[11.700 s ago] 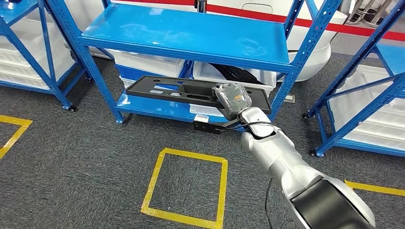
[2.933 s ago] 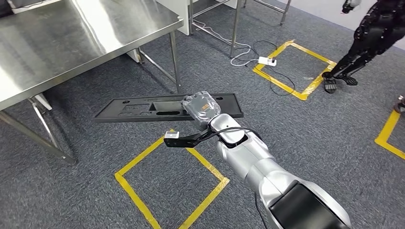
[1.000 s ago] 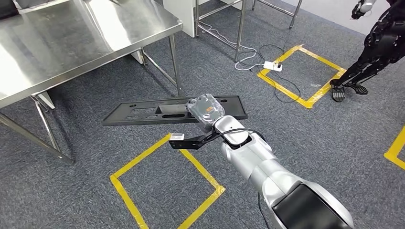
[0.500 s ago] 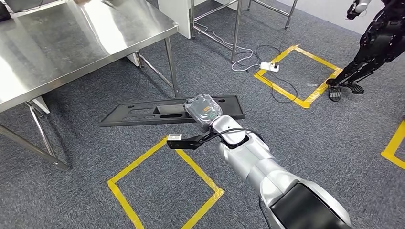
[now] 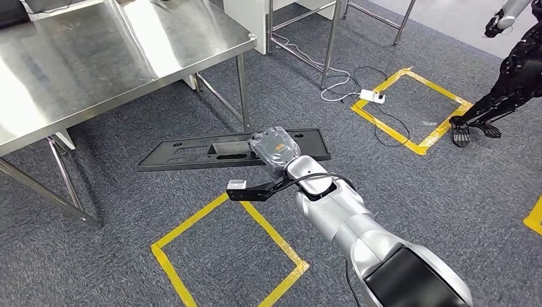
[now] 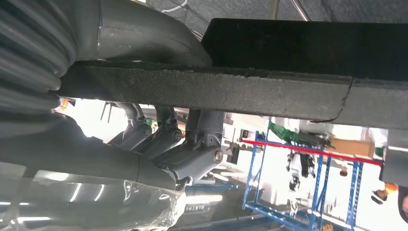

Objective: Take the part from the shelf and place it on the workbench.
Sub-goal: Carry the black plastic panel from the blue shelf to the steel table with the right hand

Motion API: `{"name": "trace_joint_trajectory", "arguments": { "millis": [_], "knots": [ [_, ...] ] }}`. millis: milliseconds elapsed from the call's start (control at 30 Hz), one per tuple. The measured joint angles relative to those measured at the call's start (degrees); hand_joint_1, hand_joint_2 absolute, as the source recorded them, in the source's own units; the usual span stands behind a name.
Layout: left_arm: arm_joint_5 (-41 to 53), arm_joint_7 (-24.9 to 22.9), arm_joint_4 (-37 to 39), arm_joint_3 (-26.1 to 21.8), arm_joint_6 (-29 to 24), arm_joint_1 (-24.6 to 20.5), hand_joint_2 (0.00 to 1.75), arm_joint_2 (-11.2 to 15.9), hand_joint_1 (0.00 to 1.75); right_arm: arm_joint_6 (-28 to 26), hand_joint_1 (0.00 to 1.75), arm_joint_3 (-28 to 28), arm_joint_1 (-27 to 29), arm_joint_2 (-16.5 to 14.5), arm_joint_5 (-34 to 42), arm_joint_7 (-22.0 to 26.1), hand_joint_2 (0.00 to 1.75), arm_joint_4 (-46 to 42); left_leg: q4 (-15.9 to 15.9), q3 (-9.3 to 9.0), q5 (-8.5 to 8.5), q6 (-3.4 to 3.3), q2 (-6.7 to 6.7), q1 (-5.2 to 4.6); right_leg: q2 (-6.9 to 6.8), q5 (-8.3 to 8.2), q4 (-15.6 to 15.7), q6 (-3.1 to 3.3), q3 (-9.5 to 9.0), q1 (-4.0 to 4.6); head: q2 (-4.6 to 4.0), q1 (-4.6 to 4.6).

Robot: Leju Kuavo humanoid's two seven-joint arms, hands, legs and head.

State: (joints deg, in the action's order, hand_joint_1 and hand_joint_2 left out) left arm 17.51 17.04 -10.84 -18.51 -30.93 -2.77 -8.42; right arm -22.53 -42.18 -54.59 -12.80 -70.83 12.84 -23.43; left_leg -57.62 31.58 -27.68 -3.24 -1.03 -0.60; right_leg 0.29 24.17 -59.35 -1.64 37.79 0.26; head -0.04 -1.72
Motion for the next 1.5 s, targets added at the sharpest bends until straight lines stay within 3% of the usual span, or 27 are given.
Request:
{"name": "trace_joint_trajectory", "arguments": {
  "millis": [67, 167, 233, 300, 333, 367, 400, 467, 533, 667, 733, 800, 833, 867, 900, 967, 1033, 1100, 1200, 1300, 1367, 1400, 1433, 1500],
  "knots": [
    [-0.01, -0.02, 0.02, 0.00, 0.10, -0.04, 1.75, -0.05, 0.00, 0.00, 1.50, 0.00, 0.00, -0.01, -0.02, 0.04, 1.75, -0.01, -0.21, -0.15, -0.35, 0.52, -0.11, -0.15, -0.05, -0.29, 1.82, 1.18, -0.89, 0.22, 0.00, 0.04],
    [-0.01, -0.04, 0.02, -0.02, 0.36, 0.03, 1.75, 0.04, 0.00, 0.00, 1.50, 0.02, -0.06, -0.09, -0.04, 0.06, 1.75, -0.02, -2.06, 0.07, -1.18, 1.24, 0.00, 0.02, -0.04, -0.53, 2.67, 2.09, -2.57, -0.55, 0.01, 0.08],
    [0.03, -0.03, 0.02, -0.02, 0.39, -0.01, 1.75, 0.11, 0.00, 0.00, 1.50, 0.03, -0.32, -0.30, -0.03, 0.06, 1.75, -0.02, -7.07, 2.66, -3.35, 2.00, 0.18, 0.44, -0.09, -0.15, 3.13, 2.59, -3.69, -0.86, 0.00, -0.03],
    [0.08, -0.04, 0.02, -0.02, 0.39, 0.00, 1.75, 0.11, 0.00, 0.00, 1.50, 0.03, -0.39, -0.44, -0.03, 0.06, 1.75, -0.02, -13.78, 7.13, -6.01, 2.87, 0.26, 1.09, -0.12, 0.46, 3.20, 2.81, -4.37, -0.93, 0.00, -0.15],
    [0.09, -0.05, 0.02, -0.03, 0.39, 0.06, 1.75, 0.12, 0.00, 0.00, 1.50, 0.02, -0.26, -0.45, -0.04, 0.06, 1.75, -0.02, -15.57, 8.85, -6.29, 3.25, 0.37, 1.45, -0.09, 0.83, 3.19, 2.74, -4.74, -0.98, 0.00, -0.15],
    [0.09, -0.07, 0.02, -0.03, 0.39, 0.13, 1.75, 0.14, 0.00, 0.00, 1.50, 0.02, -0.11, -0.45, -0.04, 0.06, 1.75, -0.02, -15.36, 9.64, -5.28, 3.61, 0.52, 1.81, -0.05, 1.22, 3.18, 2.53, -5.18, -1.05, 0.00, -0.15],
    [0.09, -0.09, 0.02, -0.04, 0.39, 0.21, 1.75, 0.17, 0.00, 0.00, 1.50, 0.02, 0.01, -0.45, -0.05, 0.06, 1.75, -0.02, -12.96, 9.31, -3.02, 3.92, 0.69, 2.17, 0.00, 1.64, 3.17, 2.28, -5.69, -1.17, 0.00, -0.16],
    [0.09, -0.14, 0.05, -0.04, 0.40, 0.29, 1.75, 0.18, 0.00, 0.00, 1.50, 0.02, 0.05, -0.46, -0.05, 0.06, 1.75, -0.02, -5.13, 6.83, 2.33, 4.46, 0.96, 2.69, 0.10, 2.47, 3.16, 1.62, -6.71, -1.32, 0.00, -0.16],
    [0.10, -0.17, 0.10, -0.04, 0.42, 0.22, 1.75, 0.13, 0.00, 0.00, 1.50, 0.04, -0.06, -0.47, -0.04, 0.06, 1.75, -0.02, -0.61, 5.27, 4.06, 3.92, 1.01, 2.50, 0.13, 3.08, 3.25, 0.85, -7.07, -1.23, 0.00, -0.18],
    [0.10, -0.24, 0.08, -0.06, 0.39, 0.17, 1.75, 0.16, 0.00, 0.00, 1.50, 0.15, -0.14, -0.55, -0.06, 0.09, 1.75, -0.02, 0.10, 3.89, 3.70, 1.62, 0.83, 1.71, 0.11, 3.61, 1.47, -0.82, -6.87, -0.93, 0.00, -0.08],
    [0.09, -0.23, 0.07, -0.07, 0.37, 0.08, 1.75, 0.20, 0.00, 0.00, 1.50, 0.20, -0.28, -0.54, -0.03, 0.10, 1.75, -0.02, 0.33, 2.92, 3.30, 0.74, 0.77, 1.51, 0.05, 5.01, -3.79, -0.71, -3.87, -0.99, 0.00, 0.10],
    [0.09, -0.23, 0.07, -0.07, 0.36, -0.01, 1.75, 0.24, 0.00, -0.01, 1.50, 0.22, -0.19, -0.49, 0.00, 0.11, 1.75, -0.02, 0.34, 2.26, 2.63, 0.06, 0.66, 1.21, 0.05, 7.29, -11.51, -0.10, 1.11, -0.96, 0.00, 0.21],
    [0.09, -0.23, 0.07, -0.07, 0.35, -0.01, 1.75, 0.25, 0.00, -0.04, 1.50, 0.22, -0.03, -0.43, 0.02, 0.14, 1.75, -0.02, 0.34, 1.88, 2.28, -0.12, 0.58, 1.04, 0.05, 8.02, -13.98, 0.06, 3.23, -0.89, 0.00, 0.23],
    [0.10, -0.23, 0.07, -0.07, 0.35, 0.02, 1.75, 0.25, 0.00, -0.09, 1.50, 0.22, 0.13, -0.37, 0.04, 0.16, 1.75, -0.02, 0.33, 1.44, 1.90, -0.22, 0.46, 0.86, 0.05, 7.85, -14.52, -0.01, 4.42, -0.78, 0.00, 0.26],
    [0.13, -0.23, 0.07, -0.07, 0.35, 0.05, 1.75, 0.24, 0.00, -0.15, 1.50, 0.22, 0.23, -0.32, 0.07, 0.19, 1.75, -0.02, 0.33, 0.92, 1.50, -0.24, 0.31, 0.67, 0.05, 6.51, -12.62, -0.17, 4.41, -0.59, 0.00, 0.26],
    [0.20, -0.23, 0.07, -0.08, 0.35, 0.09, 1.75, 0.19, 0.00, -0.26, 1.50, 0.25, 0.27, -0.31, 0.06, 0.15, 1.75, -0.02, 0.35, -0.18, 0.65, -0.18, 0.11, 0.36, 0.02, 1.61, -4.30, -0.24, 1.91, -0.06, 0.00, 0.30],
    [0.29, -0.27, 0.08, -0.14, 0.35, 0.03, 1.75, 0.10, 0.00, -0.31, 1.50, 0.26, 0.18, -0.39, -0.12, 0.04, 1.75, -0.03, 0.41, -0.83, -0.14, 0.21, -0.09, 0.17, 0.00, -1.18, 1.66, 0.70, -0.27, 0.51, 0.00, 0.38],
    [0.34, -0.33, 0.09, -0.27, 0.35, -0.01, 1.75, 0.08, 0.00, -0.30, 1.50, 0.27, -0.01, -0.61, -0.42, -0.07, 1.75, -0.04, 0.23, -1.12, -0.41, 0.77, -0.18, 0.09, -0.02, -1.38, 2.78, 1.91, -0.96, 0.69, 0.00, 0.45],
    [0.35, -0.34, 0.09, -0.54, 0.35, 0.02, 1.75, 0.16, 0.00, -0.26, 1.50, 0.28, -0.41, -1.07, -0.67, -0.11, 1.75, -0.05, -2.80, 0.08, -0.86, 1.50, 0.16, 0.31, 0.00, -1.67, 3.90, 2.81, -2.85, -0.15, 0.00, 0.45],
    [0.35, -0.30, 0.09, -0.72, 0.35, 0.00, 1.75, 0.22, 0.00, -0.22, 1.50, 0.28, -0.76, -1.61, -0.74, -0.11, 1.75, -0.05, -12.61, 5.96, -4.36, 2.71, 0.44, 0.99, -0.01, -0.94, 4.28, 3.53, -4.15, -0.41, 0.00, 0.28],
    [0.35, -0.30, 0.09, -0.79, 0.35, 0.06, 1.75, 0.27, 0.00, -0.21, 1.50, 0.27, -0.67, -1.76, -0.78, -0.11, 1.75, -0.04, -16.50, 9.04, -6.31, 3.32, 0.53, 1.48, 0.02, -0.43, 4.28, 3.57, -4.64, -0.44, 0.00, 0.27],
    [0.35, -0.30, 0.09, -0.82, 0.35, 0.12, 1.75, 0.30, 0.00, -0.21, 1.50, 0.26, -0.58, -1.78, -0.80, -0.11, 1.75, -0.04, -16.24, 9.63, -5.72, 3.61, 0.58, 1.75, 0.06, -0.13, 4.26, 3.40, -4.96, -0.51, 0.00, 0.24],
    [0.35, -0.30, 0.09, -0.85, 0.35, 0.17, 1.75, 0.35, 0.00, -0.20, 1.50, 0.26, -0.50, -1.79, -0.82, -0.10, 1.75, -0.04, -14.39, 9.44, -4.03, 3.91, 0.67, 2.04, 0.11, 0.22, 4.22, 3.19, -5.35, -0.62, 0.00, 0.23],
    [0.32, -0.30, 0.09, -0.90, 0.34, 0.21, 1.75, 0.46, 0.00, -0.20, 1.50, 0.26, -0.42, -1.86, -0.84, -0.08, 1.75, -0.04, -6.84, 7.20, 1.55, 4.52, 0.87, 2.68, 0.20, 1.17, 4.06, 2.55, -6.39, -0.86, 0.00, 0.20]
  ]
}}
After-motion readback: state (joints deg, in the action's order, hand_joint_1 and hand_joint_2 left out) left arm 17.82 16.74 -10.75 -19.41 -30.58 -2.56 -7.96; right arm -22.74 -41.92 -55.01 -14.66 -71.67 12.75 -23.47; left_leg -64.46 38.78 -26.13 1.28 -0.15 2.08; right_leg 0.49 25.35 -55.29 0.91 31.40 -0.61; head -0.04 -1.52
